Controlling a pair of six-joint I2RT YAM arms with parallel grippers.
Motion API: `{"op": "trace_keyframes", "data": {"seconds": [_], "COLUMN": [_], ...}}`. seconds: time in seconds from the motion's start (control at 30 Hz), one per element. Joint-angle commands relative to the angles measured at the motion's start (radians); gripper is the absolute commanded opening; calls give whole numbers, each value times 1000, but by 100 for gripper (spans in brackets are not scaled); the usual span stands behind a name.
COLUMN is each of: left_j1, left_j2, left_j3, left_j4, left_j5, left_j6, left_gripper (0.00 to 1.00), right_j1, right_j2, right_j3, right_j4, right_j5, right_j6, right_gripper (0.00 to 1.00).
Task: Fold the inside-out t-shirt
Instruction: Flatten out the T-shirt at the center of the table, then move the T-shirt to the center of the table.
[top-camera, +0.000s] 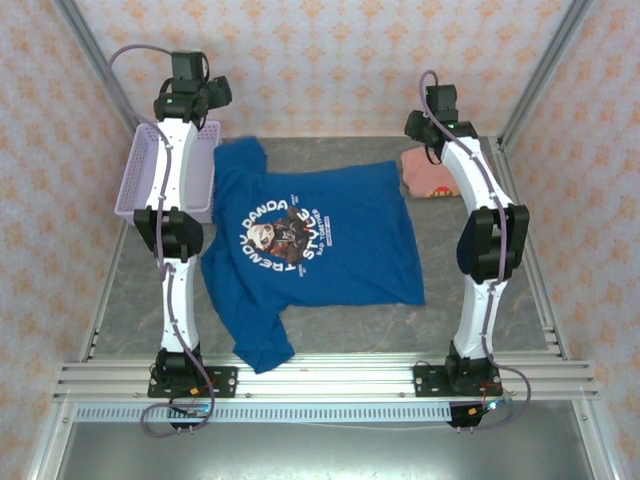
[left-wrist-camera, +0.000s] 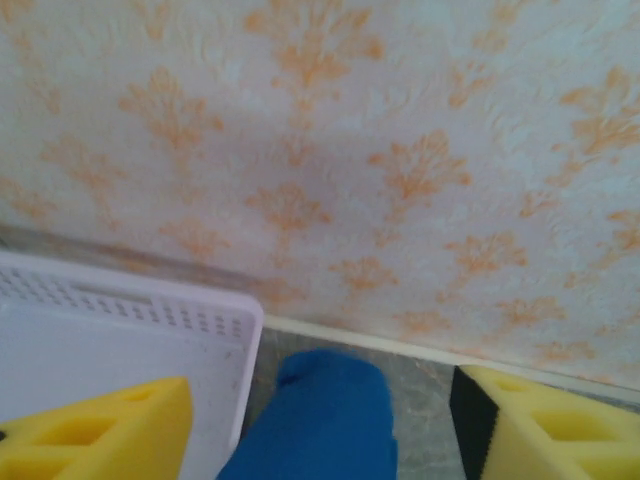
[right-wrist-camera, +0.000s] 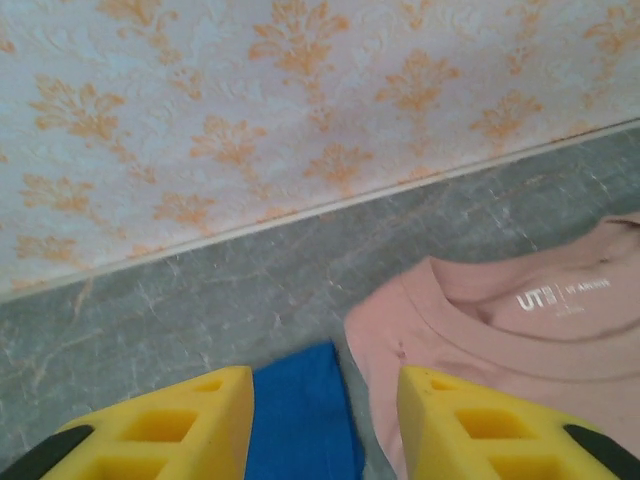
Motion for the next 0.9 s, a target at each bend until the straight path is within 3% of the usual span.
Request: {"op": "trace_keyframes", "data": {"seconds": [0.0, 0.1, 0.33, 0.47, 0.57, 0.67, 0.87], "left_j1": [6, -14, -173, -268, -291, -291, -291], "left_j2": [-200, -362, -929, -1105, -1184, -1224, -1130], "left_j3": [-111, -334, -1233, -1583, -1775, -1892, -1970], "left_j4": [-25, -24, 288, 327, 331, 323, 343], "left_j5": [30, 69, 165, 172, 157, 86, 113], "left_j6": [-87, -164, -321, -327, -332, -316, -292], "left_gripper": [74, 74, 76, 77, 77, 77, 78], "right_j1": [19, 48, 87, 107, 118, 121, 120], "right_j2": [-174, -327, -731, -858, -803, -646, -371], "right_j3": [-81, -314, -905, -1144, -1182, -1107, -963], "right_j4": [-109, -125, -209, -156, -5, 108, 81], "right_j5": [28, -24, -78, -157, -242, -287, -200], "right_j6": [-20, 18, 136, 192, 206, 222, 196], "right_gripper": [44, 45, 48, 48, 48, 47, 41]}}
